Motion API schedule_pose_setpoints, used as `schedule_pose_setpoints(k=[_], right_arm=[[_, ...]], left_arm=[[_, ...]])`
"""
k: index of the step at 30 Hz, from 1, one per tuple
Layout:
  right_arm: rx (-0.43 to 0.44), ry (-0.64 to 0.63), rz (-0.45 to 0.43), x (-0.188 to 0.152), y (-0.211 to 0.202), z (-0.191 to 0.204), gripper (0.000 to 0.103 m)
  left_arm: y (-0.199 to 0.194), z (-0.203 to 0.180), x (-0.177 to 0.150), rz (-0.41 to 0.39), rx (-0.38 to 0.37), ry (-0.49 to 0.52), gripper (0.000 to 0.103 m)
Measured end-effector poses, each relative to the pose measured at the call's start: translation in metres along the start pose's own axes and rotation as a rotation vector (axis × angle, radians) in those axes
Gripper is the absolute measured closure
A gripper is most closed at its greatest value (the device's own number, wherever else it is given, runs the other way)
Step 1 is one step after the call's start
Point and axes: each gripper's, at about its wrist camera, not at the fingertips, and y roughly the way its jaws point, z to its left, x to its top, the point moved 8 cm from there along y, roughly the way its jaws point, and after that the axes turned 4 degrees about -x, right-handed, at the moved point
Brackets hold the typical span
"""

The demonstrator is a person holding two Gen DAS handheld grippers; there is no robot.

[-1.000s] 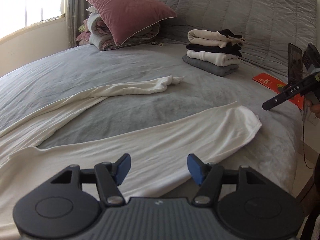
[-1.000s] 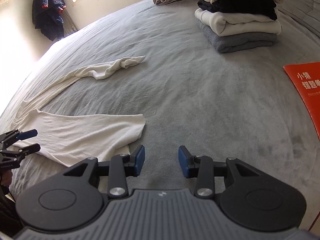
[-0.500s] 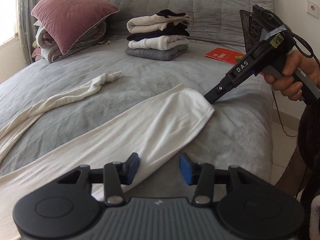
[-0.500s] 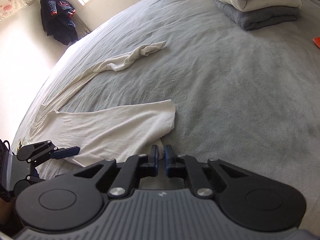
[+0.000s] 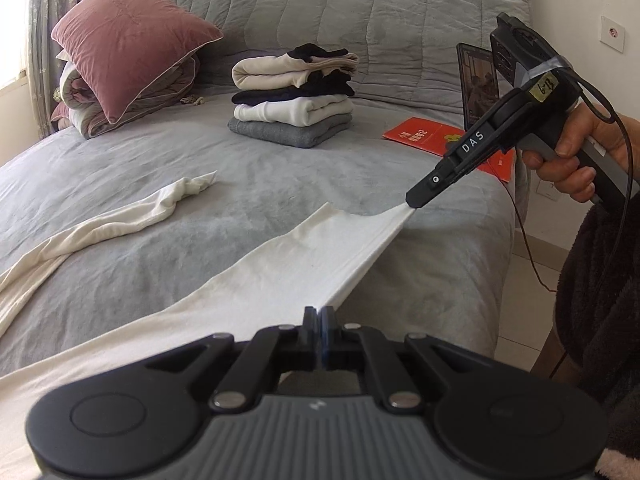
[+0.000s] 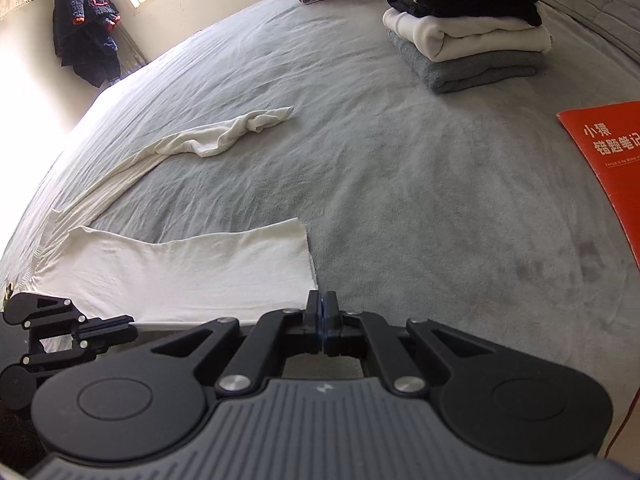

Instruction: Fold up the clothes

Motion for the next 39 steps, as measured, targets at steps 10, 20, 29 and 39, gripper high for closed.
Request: schedule_pose_setpoints(k=[10, 20, 29, 39], right_arm=[[-0.029, 0.028, 0.061, -0.015, 0.012, 0.003, 0.087], [0.088, 0.018, -0.136, 0.025, 0.044, 0.019, 0.062], [0.144, -0.099, -0.220, 0.024, 0.053, 0.013, 0.075], [0.260, -0.019, -0.234, 0.021, 0.052, -0.013, 0.103]], left_arm=[[0.002, -0.015, -0.025, 0.007, 0.005, -0.005, 0.070], [0.025, -0.035, -0.007, -0.058, 0.058, 0.059, 0.060], [0.065, -0.062, 0.010, -0.083, 0.126, 0.148, 0.065], [0.089, -0.080, 0.026, -0.102, 0.157, 0.128, 0.096]])
